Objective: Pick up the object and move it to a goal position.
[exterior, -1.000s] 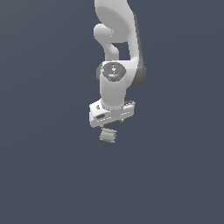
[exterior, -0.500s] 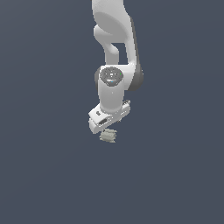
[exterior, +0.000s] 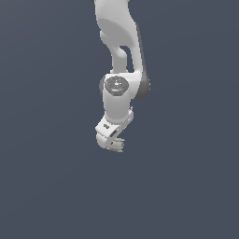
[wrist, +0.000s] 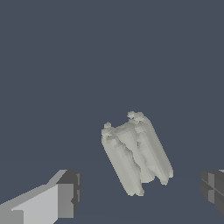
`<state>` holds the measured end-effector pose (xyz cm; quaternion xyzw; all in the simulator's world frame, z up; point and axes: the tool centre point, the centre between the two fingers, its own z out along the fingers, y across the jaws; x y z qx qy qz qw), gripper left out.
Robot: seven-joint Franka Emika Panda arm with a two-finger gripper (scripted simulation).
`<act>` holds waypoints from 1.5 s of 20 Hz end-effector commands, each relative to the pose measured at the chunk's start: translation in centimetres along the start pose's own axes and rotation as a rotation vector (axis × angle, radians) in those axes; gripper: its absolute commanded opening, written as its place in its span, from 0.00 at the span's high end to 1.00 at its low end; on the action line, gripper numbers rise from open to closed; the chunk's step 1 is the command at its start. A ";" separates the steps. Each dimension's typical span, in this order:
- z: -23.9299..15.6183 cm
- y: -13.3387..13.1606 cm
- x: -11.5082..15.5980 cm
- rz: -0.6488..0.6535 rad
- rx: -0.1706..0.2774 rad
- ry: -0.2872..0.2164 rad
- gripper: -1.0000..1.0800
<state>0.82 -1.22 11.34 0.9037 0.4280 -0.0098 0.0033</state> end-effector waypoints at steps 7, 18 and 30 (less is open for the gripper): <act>1.1 0.4 -0.2 -0.229 -0.003 0.009 0.04; 2.0 0.8 -0.3 -0.418 -0.006 0.018 0.04; 2.8 0.8 -0.3 -0.447 -0.007 0.019 0.04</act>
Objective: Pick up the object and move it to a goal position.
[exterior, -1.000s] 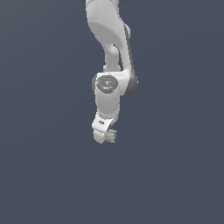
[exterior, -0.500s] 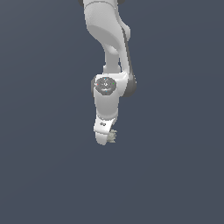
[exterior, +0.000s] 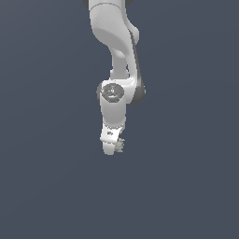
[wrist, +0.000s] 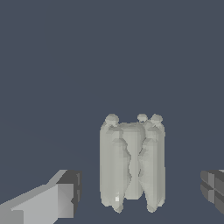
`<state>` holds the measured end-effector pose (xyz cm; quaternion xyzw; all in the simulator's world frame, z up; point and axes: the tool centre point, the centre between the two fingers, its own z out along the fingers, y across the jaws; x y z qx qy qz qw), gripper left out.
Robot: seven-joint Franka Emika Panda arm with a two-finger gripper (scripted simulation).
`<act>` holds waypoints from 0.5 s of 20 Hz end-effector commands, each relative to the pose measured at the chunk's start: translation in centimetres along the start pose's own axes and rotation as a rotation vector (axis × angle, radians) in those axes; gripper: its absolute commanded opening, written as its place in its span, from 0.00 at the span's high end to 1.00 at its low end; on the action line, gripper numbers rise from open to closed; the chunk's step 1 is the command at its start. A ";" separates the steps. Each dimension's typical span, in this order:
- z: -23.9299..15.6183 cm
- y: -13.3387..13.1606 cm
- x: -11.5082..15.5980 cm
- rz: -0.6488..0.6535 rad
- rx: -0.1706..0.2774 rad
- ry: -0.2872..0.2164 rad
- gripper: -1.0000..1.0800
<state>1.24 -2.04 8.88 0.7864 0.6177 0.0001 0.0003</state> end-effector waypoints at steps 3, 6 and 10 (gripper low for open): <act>1.5 -0.1 0.0 -0.002 0.001 0.000 0.04; 3.2 -0.1 0.0 -0.003 0.001 0.000 0.04; 4.5 -0.1 0.0 -0.005 0.001 0.000 0.04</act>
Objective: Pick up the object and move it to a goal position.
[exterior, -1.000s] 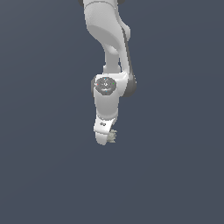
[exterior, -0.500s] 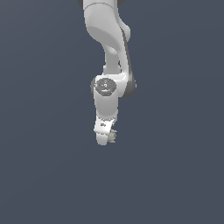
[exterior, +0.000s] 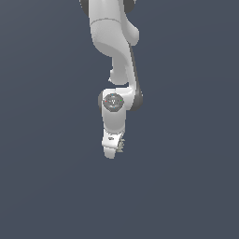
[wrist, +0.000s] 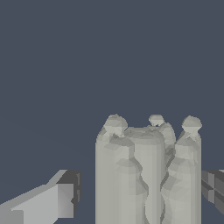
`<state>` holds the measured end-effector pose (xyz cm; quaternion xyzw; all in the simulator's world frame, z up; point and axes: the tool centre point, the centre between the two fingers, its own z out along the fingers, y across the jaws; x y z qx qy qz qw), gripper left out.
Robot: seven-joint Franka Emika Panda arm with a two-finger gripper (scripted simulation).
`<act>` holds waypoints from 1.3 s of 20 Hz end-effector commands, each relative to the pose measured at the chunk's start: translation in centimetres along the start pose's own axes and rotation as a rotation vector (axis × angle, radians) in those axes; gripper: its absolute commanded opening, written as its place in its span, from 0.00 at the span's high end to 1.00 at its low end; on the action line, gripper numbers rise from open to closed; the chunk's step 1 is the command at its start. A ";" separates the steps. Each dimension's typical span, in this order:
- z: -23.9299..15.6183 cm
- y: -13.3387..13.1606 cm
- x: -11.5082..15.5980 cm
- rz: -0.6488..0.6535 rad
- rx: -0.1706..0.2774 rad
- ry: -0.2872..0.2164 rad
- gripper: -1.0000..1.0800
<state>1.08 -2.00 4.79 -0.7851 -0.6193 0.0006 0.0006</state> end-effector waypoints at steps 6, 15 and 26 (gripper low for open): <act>0.6 0.1 0.0 0.000 -0.001 0.000 1.00; 0.5 0.2 0.0 0.000 -0.003 0.000 1.00; -3.5 -0.4 0.0 -0.001 -0.003 0.000 1.00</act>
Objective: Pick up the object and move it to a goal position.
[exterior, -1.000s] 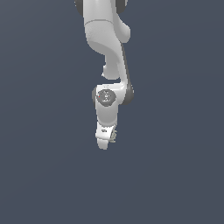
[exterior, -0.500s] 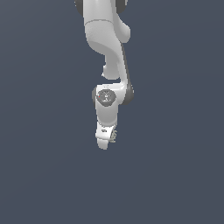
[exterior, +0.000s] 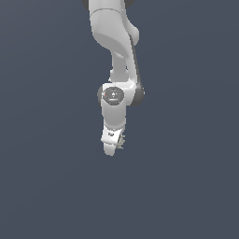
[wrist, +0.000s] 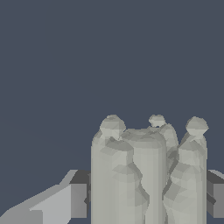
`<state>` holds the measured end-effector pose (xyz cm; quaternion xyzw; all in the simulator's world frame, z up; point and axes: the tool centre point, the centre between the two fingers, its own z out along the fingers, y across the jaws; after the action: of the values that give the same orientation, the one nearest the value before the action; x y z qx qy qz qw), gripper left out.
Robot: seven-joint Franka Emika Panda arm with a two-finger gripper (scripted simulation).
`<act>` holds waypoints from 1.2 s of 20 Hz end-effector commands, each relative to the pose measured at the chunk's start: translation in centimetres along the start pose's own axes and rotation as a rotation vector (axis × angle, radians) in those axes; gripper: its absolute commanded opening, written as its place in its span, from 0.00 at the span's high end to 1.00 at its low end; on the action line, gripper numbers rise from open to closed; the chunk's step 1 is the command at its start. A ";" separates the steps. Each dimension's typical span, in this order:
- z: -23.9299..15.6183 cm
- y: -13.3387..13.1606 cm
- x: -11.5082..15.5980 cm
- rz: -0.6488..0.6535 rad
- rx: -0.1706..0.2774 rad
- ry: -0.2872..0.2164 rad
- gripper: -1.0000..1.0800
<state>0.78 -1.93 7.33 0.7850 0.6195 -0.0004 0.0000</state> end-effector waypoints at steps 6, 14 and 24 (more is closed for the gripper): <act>-6.3 -0.8 0.1 -0.001 -0.001 -0.001 1.00; -14.1 -1.6 0.2 -0.002 0.000 0.001 1.00; -18.8 -1.9 0.2 -0.001 0.000 0.001 1.00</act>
<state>-0.98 -1.26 25.79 0.7847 0.6199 0.0006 0.0003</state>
